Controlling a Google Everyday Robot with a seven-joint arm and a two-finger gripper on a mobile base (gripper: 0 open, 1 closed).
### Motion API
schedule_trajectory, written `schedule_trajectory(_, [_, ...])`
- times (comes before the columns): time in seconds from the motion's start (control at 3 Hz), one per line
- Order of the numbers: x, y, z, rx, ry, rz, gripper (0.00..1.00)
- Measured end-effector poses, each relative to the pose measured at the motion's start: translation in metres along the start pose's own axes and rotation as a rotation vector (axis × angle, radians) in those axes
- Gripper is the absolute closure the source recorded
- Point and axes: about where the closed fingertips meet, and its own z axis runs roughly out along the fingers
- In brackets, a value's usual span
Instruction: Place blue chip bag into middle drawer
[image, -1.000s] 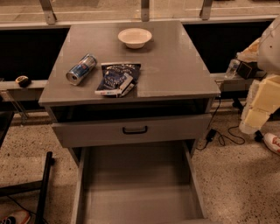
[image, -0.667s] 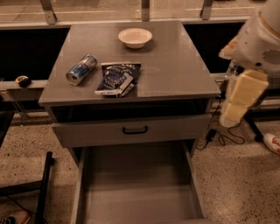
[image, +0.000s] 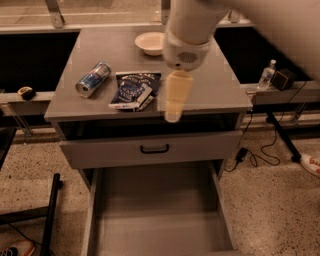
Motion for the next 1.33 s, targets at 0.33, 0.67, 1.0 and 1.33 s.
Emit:
schedule_trajectory(0.33, [-0.053,-0.005,0.053,-0.071,-0.037,-0.141,0.00])
schedule_trajectory(0.67, [-0.056,-0.005,0.062,-0.084,-0.040,-0.160,0.00])
schedule_trajectory(1.0, [-0.063,-0.006,0.071,-0.050,-0.064,-0.168,0.00])
schedule_trajectory(1.33, [-0.079,-0.026,0.105,0.032,-0.060,-0.202,0.27])
